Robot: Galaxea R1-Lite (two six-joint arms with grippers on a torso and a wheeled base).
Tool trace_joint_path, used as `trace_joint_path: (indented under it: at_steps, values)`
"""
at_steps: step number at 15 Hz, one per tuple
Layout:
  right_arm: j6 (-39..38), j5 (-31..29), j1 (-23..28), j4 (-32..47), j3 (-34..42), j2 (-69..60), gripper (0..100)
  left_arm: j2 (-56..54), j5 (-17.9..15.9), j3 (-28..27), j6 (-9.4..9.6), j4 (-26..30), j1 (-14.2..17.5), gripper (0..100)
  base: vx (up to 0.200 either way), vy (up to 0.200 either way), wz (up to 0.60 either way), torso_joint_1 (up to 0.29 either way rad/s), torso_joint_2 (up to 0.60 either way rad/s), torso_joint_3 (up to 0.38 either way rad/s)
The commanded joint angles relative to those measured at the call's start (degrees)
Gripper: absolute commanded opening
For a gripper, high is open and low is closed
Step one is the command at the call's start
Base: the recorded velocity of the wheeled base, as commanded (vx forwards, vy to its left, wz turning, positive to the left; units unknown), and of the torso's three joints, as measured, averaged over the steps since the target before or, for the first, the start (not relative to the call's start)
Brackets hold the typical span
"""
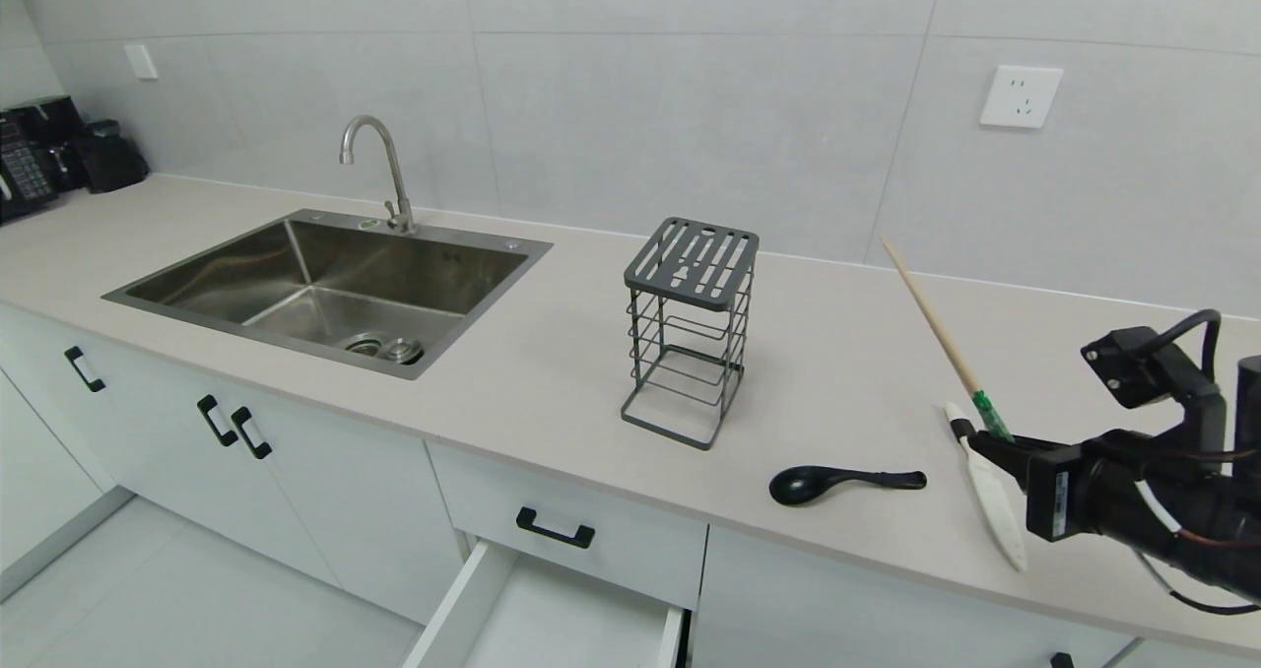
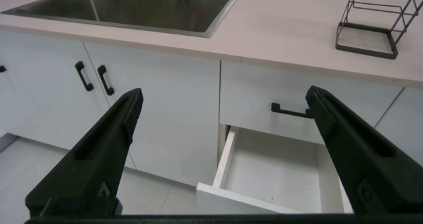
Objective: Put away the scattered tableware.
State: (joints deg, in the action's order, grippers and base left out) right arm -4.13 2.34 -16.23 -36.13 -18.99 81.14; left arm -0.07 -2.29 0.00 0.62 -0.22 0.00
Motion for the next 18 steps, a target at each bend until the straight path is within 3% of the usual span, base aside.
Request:
trace_joint_path:
  at_steps: [1, 6, 8, 11, 16, 18]
  values:
    - [1.58, 0.74, -2.14, 0.36, 0.01, -5.12, 0, 0.07, 0.01, 0.00, -0.01, -0.04, 0.00, 100, 0.000, 0.000, 0.00, 0.000, 0.00, 0.000]
    - [3.96, 2.14, -5.92, 4.40, 0.01, -13.38, 0, 0.07, 0.01, 0.00, -0.01, -0.04, 0.00, 100, 0.000, 0.000, 0.00, 0.000, 0.00, 0.000]
    - [5.89, 6.10, -10.58, 6.87, -0.52, -14.96, 0, 0.07, 0.01, 0.00, -0.01, -0.04, 0.00, 100, 0.000, 0.000, 0.00, 0.000, 0.00, 0.000]
    - [11.95, 11.63, -12.69, 7.22, -1.31, -13.90, 0, 0.07, 0.01, 0.00, -0.01, -0.04, 0.00, 100, 0.000, 0.000, 0.00, 0.000, 0.00, 0.000]
    - [12.75, 12.95, -20.78, 13.37, -6.67, -11.09, 0, 0.07, 0.01, 0.00, -0.01, -0.04, 0.00, 100, 0.000, 0.000, 0.00, 0.000, 0.00, 0.000]
    - [12.75, 12.95, -26.66, 13.81, -8.78, -7.14, 0, 0.07, 0.01, 0.00, -0.01, -0.04, 0.00, 100, 0.000, 0.000, 0.00, 0.000, 0.00, 0.000]
